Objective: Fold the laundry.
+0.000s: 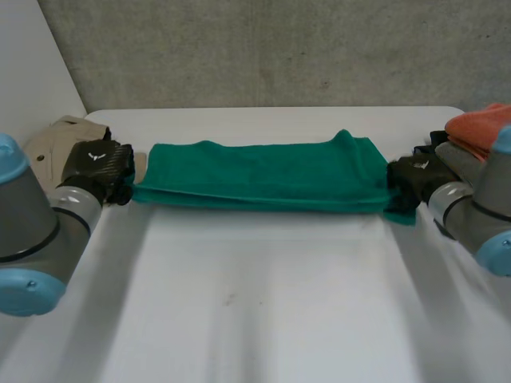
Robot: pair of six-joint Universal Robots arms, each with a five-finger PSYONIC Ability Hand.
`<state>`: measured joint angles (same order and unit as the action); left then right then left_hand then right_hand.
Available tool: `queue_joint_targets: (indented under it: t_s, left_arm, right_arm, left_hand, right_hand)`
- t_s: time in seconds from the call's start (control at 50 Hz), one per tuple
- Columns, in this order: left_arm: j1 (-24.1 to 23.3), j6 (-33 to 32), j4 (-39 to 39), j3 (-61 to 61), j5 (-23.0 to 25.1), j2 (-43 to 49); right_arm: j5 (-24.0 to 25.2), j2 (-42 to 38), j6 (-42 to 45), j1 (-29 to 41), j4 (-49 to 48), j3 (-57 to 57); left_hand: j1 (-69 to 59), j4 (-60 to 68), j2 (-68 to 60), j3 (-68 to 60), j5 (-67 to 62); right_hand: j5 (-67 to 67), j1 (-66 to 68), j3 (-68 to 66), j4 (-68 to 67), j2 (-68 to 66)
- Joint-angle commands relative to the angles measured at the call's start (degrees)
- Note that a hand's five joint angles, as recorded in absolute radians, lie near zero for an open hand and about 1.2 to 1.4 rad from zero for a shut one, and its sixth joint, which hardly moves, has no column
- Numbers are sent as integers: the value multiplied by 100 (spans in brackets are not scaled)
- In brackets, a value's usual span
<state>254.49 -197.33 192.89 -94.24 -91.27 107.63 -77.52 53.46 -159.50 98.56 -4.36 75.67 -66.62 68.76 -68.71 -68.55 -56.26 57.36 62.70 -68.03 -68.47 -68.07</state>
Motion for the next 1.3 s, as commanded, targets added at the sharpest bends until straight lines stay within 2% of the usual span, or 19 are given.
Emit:
queue_joint_targets:
  t_s: [0.02,0.12,0.2,0.26,0.34,0.4,0.5,0.56,0.64,0.68,0.72,0.74,0.8,0.82,0.88,1.02,1.12,1.3]
  left_arm:
    - [224,264,-1559,-139,302,-1391]
    - [443,370,-2263,-130,776,-2324]
    - [549,344,-2632,-148,1014,-2685]
    - [602,265,-2783,-148,1033,-2608]
    - [611,63,-2836,-113,997,-1827]
    - [515,-69,-2722,89,971,-1027]
    - [251,-148,-2397,1061,682,325]
    - [181,-122,-2230,1713,611,705]
    - [171,-78,-1598,2873,584,847]
    - [198,36,-992,3436,532,803]
    - [215,159,-483,3683,470,707]
    - [216,264,68,3806,400,611]
    - [207,405,853,3886,189,504]
    - [198,414,1204,3913,76,461]
    - [172,336,1164,3878,-5,443]
    - [172,238,548,3343,-58,434]
    - [110,203,565,2439,-92,460]
    - [-30,10,759,715,-259,803]
  right_arm:
    - [245,1675,1233,-319,1195,229]
    - [307,2281,2386,-329,3007,-149]
    - [325,2625,2502,-276,3520,-211]
    - [421,2679,2537,-285,3547,-176]
    - [589,2179,2774,-276,3565,-132]
    - [519,1547,3178,-136,3644,-298]
    - [11,379,3364,101,3530,-1323]
    - [-210,-27,3294,207,3311,-1984]
    - [-316,-309,3039,330,2285,-3118]
    - [-343,-248,2671,348,1143,-3506]
    - [-343,-117,2293,348,230,-3481]
    - [-334,102,1900,322,-741,-3315]
    - [-325,402,1291,260,-2188,-2884]
    - [-290,533,924,225,-3019,-2648]
    - [-150,596,675,155,-3580,-2409]
    - [254,271,683,181,-2528,-2540]
    - [553,-62,744,260,-1570,-2286]
    - [598,-546,1394,383,-883,-1152]
  left_hand:
    - [-1338,1124,-1129,-1145,-1374]
    - [-1338,1124,-1129,-1145,-1374]
    - [-1338,1124,-1129,-1145,-1374]
    - [-1338,1124,-1129,-1145,-1374]
    - [-1338,1124,-1129,-1145,-1374]
    - [-1338,1124,-1129,-1145,-1374]
    - [-1338,1124,-1129,-1145,-1374]
    - [-1338,1124,-1129,-1145,-1374]
    - [-1338,1124,-1129,-1145,-1374]
    - [-1338,1124,-1129,-1145,-1374]
    - [-1338,1124,-1129,-1145,-1374]
    - [-1338,1124,-1129,-1145,-1374]
    - [-1338,1124,-1129,-1145,-1374]
    - [-1338,1124,-1129,-1145,-1374]
    - [-1338,1124,-1129,-1145,-1374]
    - [-1338,1124,-1129,-1145,-1374]
    - [-1338,1124,-1129,-1145,-1374]
    - [-1338,1124,-1129,-1145,-1374]
  right_hand:
    - [1264,1730,-1197,-1153,-1193]
    - [1264,1730,-1197,-1153,-1193]
    - [1264,1730,-1197,-1153,-1193]
    - [1264,1730,-1197,-1153,-1193]
    - [1264,1730,-1197,-1153,-1193]
    - [1264,1730,-1197,-1153,-1193]
    - [1264,1730,-1197,-1153,-1193]
    - [1264,1730,-1197,-1153,-1193]
    - [1264,1730,-1197,-1153,-1193]
    - [1264,1730,-1197,-1153,-1193]
    - [1264,1730,-1197,-1153,-1193]
    - [1264,1730,-1197,-1153,-1193]
    - [1264,1730,-1197,-1153,-1193]
    - [1264,1730,-1197,-1153,-1193]
    - [1264,1730,-1197,-1153,-1193]
    - [1264,1730,-1197,-1153,-1193]
    - [1264,1730,-1197,-1153,-1193]
    - [1264,1730,-1197,-1153,-1193]
